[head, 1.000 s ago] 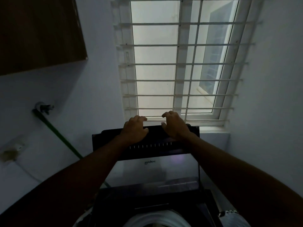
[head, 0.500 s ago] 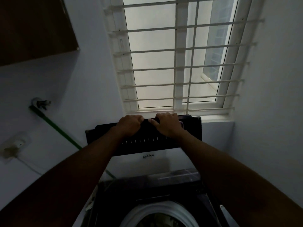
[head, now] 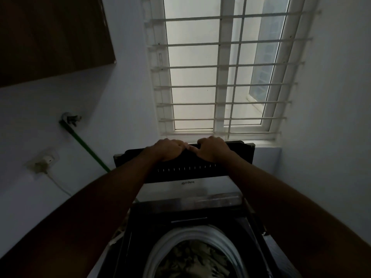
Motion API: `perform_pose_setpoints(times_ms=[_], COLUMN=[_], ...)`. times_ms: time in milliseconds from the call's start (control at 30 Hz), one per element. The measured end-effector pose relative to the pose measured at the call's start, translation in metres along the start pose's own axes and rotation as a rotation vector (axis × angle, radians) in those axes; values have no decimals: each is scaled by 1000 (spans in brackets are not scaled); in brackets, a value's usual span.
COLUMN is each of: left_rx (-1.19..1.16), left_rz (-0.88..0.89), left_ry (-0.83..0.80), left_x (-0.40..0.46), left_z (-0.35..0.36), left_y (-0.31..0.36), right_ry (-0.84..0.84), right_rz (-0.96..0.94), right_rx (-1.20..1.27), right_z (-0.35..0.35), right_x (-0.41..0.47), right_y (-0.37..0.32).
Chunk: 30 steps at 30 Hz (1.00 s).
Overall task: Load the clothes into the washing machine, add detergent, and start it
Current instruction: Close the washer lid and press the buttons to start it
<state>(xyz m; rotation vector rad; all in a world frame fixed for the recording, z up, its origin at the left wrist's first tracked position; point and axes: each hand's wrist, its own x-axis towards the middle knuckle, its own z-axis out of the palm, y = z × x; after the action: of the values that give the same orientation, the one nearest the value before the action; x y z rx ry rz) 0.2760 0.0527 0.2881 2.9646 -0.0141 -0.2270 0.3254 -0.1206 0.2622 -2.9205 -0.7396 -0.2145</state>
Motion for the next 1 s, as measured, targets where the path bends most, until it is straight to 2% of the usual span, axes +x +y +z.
perform_pose_setpoints(times_ms=[200, 333, 467, 567, 667, 833, 1000], left_rx=[70, 33, 51, 58, 63, 13, -39], left_rz=[42, 79, 122, 104, 54, 10, -5], left_ry=[-67, -110, -189, -204, -176, -186, -155], left_x=[-29, -56, -75, -98, -114, -141, -166], left_z=[-2, 0, 13, 25, 39, 71, 119], left_y=[7, 10, 10, 13, 21, 33, 39], right_ry=[-6, -33, 25, 7, -37, -145, -227], right_rz=[-29, -44, -121, -167, -150, -142, -166], right_rx=[-48, -77, -198, -252, -177, 133, 109], right_z=[-8, -12, -14, -14, -14, 6, 30], right_x=[-36, -63, -91, -111, -130, -170, -211], right_y=[-4, -9, -13, -18, -22, -24, -29])
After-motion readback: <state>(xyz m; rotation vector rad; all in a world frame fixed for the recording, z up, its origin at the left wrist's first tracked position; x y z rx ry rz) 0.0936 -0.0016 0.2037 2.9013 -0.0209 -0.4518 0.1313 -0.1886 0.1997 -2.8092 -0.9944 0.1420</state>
